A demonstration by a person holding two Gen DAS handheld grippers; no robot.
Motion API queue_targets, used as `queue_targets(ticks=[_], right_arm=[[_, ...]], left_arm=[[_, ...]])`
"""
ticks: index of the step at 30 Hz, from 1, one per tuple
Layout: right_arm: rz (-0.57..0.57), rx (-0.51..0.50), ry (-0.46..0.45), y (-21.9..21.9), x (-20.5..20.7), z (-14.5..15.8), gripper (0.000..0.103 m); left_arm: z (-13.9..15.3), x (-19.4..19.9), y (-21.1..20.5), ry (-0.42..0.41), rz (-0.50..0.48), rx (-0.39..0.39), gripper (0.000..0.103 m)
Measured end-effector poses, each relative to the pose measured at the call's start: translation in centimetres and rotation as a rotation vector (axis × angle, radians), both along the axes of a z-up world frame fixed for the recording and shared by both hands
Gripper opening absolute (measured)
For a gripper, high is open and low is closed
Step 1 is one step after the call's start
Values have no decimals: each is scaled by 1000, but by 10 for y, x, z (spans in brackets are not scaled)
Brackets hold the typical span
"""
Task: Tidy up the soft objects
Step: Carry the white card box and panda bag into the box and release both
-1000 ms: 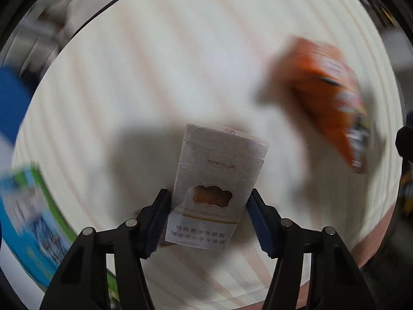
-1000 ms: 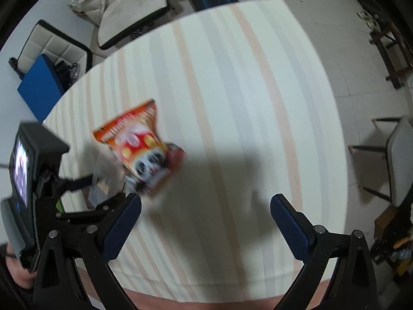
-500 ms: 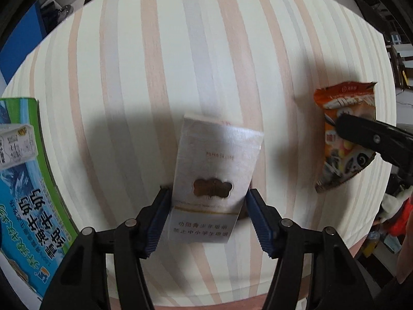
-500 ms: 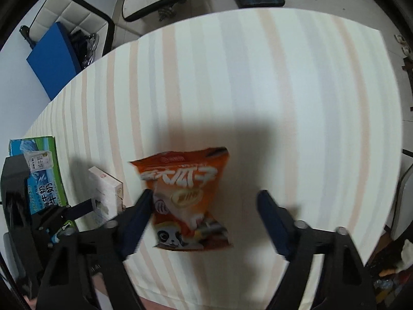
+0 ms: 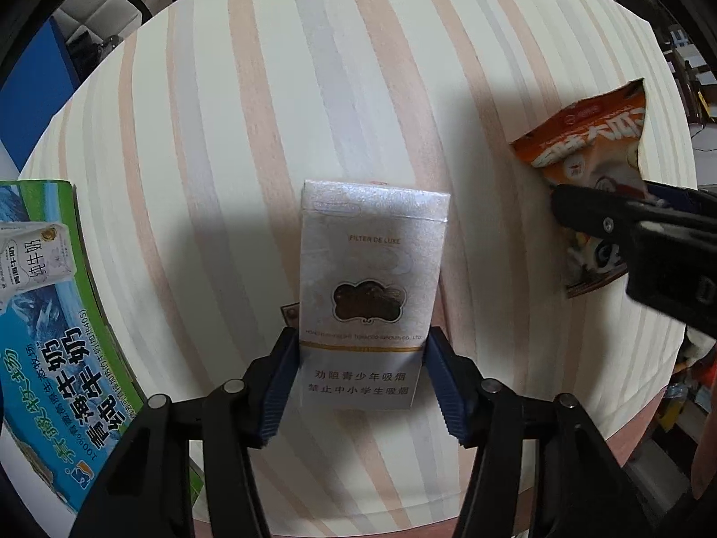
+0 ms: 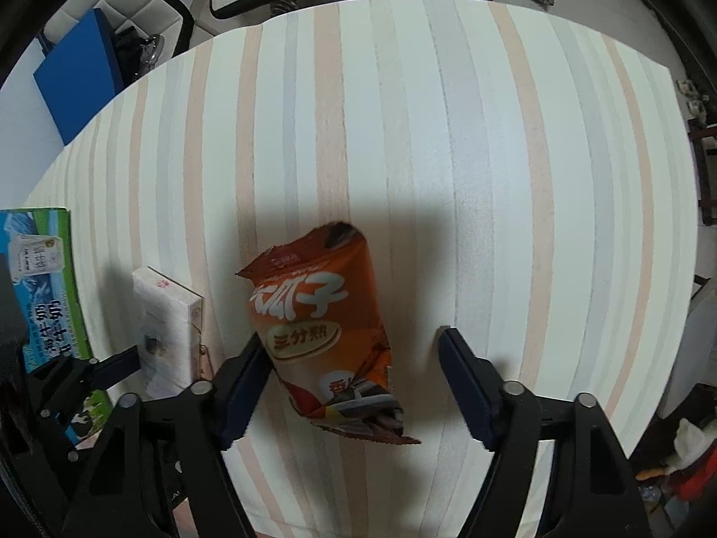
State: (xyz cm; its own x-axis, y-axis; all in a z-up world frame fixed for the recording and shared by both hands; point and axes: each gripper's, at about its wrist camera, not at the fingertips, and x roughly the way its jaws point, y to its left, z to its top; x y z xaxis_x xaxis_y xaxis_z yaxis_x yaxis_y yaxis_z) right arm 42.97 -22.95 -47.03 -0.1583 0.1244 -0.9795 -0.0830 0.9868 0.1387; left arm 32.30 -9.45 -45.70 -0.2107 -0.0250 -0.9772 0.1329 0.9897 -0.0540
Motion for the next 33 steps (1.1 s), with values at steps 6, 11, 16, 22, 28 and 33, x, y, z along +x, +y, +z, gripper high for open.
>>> queue_targets(ticks=[6,11,16,22,28,33], right_arm=[[0,-61,-19,16,-12,6,46],[-47,-2,-45,21,-34,27,45],[-68,81,-103,35,-64,73,45],[-75,183,-186,69,-105,140,45],[-49,300,-224,134,-147,195,45],[-18,361,-199,223,-173,193,45]], left_arm=[[16,-15,5,-40,30,1,53],[48,-26,8,-98,40,-42,53],[113,-47,29,-198,58,-112,53],[195,-80,98,-309,115,-176,53],[231,-92,193,-340,197,-150,54],[212,-97,254,-272,285,-136,54]])
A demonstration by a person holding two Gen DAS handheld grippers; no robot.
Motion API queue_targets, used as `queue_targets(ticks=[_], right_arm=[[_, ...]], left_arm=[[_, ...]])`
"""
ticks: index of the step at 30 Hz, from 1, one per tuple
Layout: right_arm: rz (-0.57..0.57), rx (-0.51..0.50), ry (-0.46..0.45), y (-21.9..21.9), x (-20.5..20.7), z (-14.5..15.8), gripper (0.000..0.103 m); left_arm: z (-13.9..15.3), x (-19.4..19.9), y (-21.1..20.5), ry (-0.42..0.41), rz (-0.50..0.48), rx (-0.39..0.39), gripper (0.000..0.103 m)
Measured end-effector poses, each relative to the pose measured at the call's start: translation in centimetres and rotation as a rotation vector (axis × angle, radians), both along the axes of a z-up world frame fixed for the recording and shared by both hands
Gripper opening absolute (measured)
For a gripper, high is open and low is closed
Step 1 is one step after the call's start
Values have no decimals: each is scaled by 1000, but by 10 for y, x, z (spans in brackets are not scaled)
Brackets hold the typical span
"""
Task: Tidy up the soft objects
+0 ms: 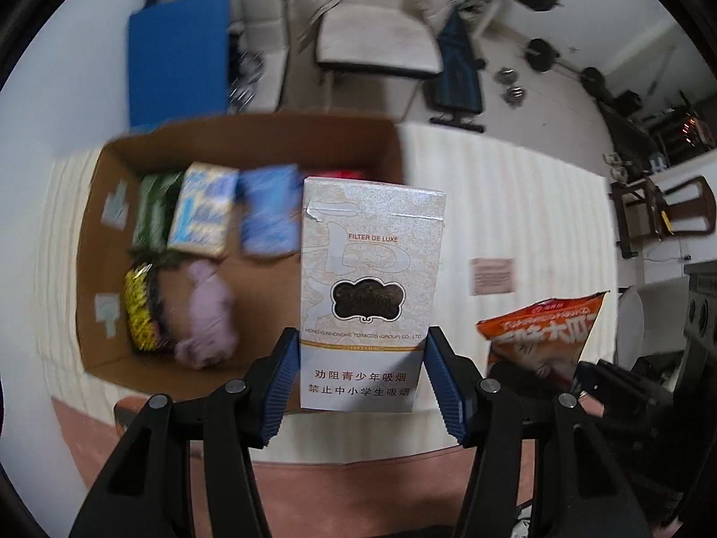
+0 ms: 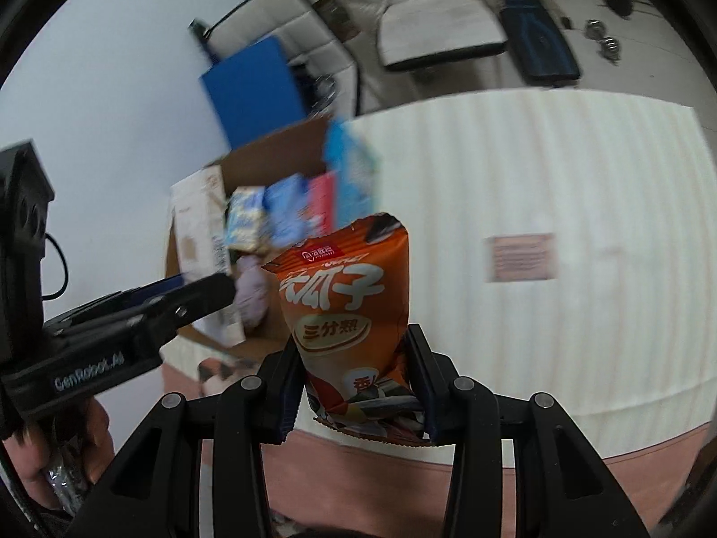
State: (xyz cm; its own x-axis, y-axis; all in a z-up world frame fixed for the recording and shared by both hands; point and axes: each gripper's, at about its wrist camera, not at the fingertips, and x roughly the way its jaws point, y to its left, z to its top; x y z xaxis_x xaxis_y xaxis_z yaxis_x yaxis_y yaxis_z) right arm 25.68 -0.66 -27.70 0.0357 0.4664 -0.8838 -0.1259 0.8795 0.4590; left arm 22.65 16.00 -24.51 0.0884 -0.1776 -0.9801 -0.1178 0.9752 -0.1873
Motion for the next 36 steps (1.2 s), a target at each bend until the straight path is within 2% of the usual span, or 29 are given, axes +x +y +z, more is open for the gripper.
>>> queue_targets(ticks=[6,10,12,14,15,17,23,32,36], right_arm=[[43,-39,42,81,-7,-35,45],[55,-90,43,102,-3,-52,45],[47,-118,34,109,3,-63,45],[55,-159,33,114,13,-76,48],[54,-163,40,117,11,-76,55],[41,-161,42,119,12,-79,67],[28,-204,37,125,23,-79,68],[29,-285,4,123,14,-60,68],[32,-313,-12,125,9,-55,68]], left_arm=[[-56,8,51,132,65,-63,53],[-81,18,63,178,62,-103,54],[-88,23,65,193,45,-94,54],[-93,26,65,209,34,-95,54],[-95,27,65,216,25,-105,54],[-93,27,64,222,13,-108,54],[-89,28,75,208,15,-101,54],[-58,14,101,102,29,8,54],[-38,0,112,36,34,67,69]])
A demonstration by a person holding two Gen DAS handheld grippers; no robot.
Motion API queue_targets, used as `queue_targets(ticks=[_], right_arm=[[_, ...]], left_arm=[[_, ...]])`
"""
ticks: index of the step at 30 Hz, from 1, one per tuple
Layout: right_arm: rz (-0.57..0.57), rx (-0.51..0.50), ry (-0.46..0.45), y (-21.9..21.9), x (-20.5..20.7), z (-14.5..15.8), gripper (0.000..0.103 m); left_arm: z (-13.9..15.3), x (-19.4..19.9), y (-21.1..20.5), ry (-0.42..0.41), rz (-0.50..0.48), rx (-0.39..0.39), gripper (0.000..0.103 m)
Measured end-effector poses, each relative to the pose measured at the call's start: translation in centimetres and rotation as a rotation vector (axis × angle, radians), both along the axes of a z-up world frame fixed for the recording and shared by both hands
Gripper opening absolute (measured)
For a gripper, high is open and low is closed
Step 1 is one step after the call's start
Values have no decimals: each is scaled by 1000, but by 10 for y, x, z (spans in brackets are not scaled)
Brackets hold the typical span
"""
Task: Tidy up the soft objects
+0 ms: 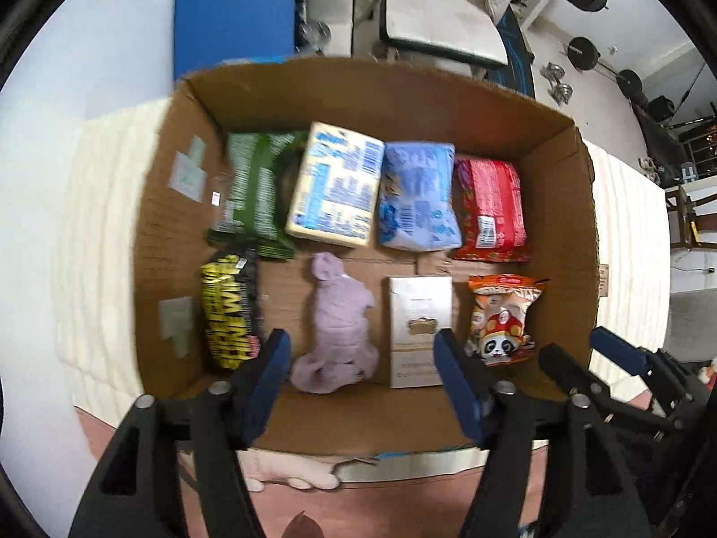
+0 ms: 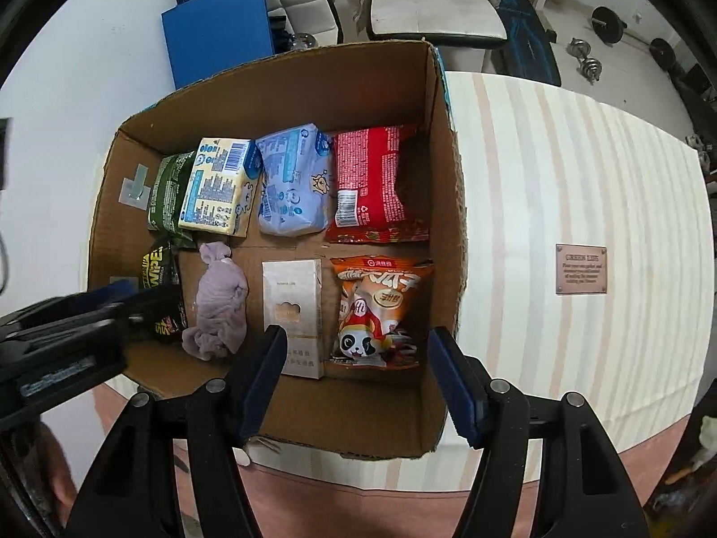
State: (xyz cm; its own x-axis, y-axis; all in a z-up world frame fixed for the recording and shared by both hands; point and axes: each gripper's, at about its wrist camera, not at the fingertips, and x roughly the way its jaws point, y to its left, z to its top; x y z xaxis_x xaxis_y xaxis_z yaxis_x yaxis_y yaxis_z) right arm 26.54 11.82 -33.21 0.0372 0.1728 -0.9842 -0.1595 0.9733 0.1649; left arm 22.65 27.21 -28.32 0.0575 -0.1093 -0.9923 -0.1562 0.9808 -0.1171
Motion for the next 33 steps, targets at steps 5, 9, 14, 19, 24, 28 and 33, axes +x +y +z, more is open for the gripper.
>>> queue_targets(ticks=[5,9,14,19,24,28,33], right_arm=[[4,-23,-24,3,-7,8,68],[12,-43,-61,5,-11,17,93],[14,-58,-71,7,-14,21,97],[21,-100,-102,7,-17,26,103],[19,-99,-115,3,-20,34,103],[12,-96,-132,-3,-26,46,103],[17,-77,-211,-15,-46,89,103]], left_arm=[[10,-13,13,-39,14,48,96],[14,-19,22,-71,34,81,99],[13,-23,26,-82,63,88,99],[15,-28,26,-88,72,97,99],[27,-33,21,-114,74,113,99],[48,-42,16,-160,81,120,99],[97,-67,2,-257,75,133,99]])
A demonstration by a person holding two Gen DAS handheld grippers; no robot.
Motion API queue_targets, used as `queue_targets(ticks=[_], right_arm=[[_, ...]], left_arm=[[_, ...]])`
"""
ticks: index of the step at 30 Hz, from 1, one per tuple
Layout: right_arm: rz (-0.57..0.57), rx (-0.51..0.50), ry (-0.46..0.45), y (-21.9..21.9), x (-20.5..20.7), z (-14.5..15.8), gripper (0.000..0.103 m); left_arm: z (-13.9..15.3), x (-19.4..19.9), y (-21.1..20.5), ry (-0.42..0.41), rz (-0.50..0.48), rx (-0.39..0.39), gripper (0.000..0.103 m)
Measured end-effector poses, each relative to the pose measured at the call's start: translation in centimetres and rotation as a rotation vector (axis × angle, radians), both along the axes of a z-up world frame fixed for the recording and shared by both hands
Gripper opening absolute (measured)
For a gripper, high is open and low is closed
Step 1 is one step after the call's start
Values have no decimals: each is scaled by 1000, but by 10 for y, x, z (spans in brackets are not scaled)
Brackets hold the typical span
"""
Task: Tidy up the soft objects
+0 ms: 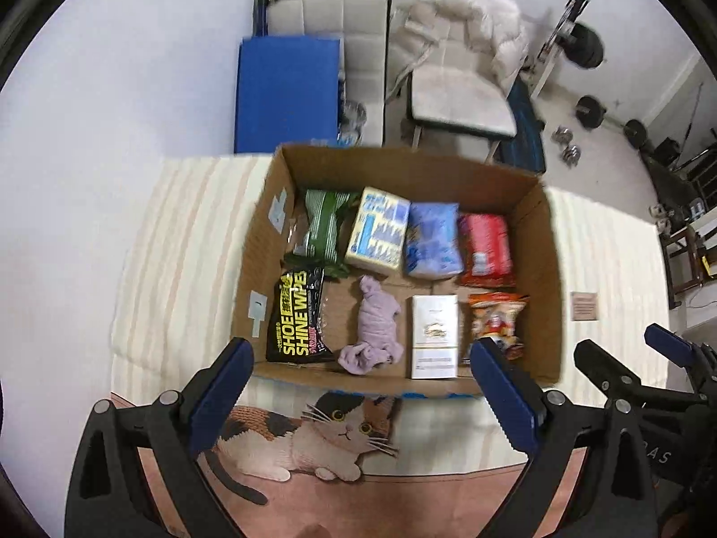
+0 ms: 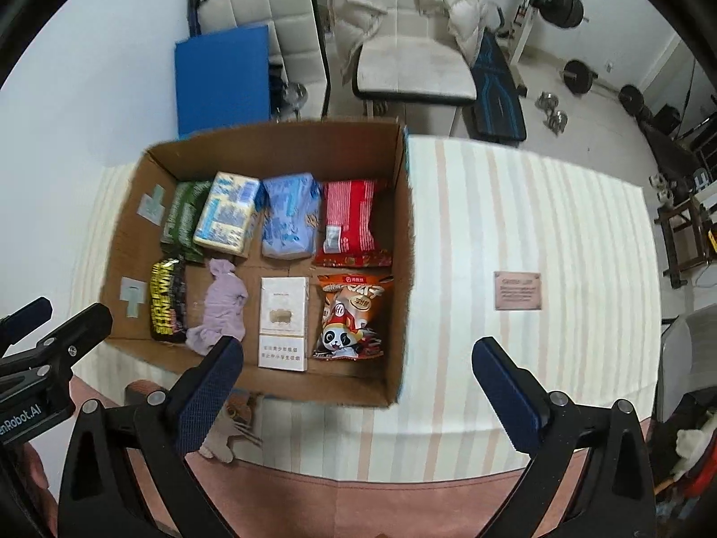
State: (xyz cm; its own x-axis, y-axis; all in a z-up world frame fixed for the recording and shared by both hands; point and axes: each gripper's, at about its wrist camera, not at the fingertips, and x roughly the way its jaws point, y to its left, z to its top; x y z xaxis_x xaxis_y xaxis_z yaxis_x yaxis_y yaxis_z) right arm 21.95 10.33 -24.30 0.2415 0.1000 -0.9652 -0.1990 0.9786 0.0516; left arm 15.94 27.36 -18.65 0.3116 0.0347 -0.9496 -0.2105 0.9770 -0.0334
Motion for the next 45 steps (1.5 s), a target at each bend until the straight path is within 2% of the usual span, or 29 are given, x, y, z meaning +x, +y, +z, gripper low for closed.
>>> queue_targets(ticks=[8,12,21,28,33,37,45], right_arm=[[10,40,-147,-27,-58,87,103],[4,64,-225,-40,-90,131,103],[-6,97,-315,-61,-137,190,103],[-4,99,-370,-71,-167,222,103],[-6,90,-396,-75,-180,235,103],[-10,81,-402,-79,-186,239,103],[-17,78,-393,-83,-186,237,103]], left_arm=[[75,-53,-19,-130,-14,37,99],[104,-76,-28,-176,-29,43,99],[149,-121,-37,-252,-8,45,99],[165,-142,-41,-276,0,38,99],[169,-150,-42,-284,12,18,99],[171,-152,-45,-295,15,48,99],[172,-154,-46,-299,19,53,99]])
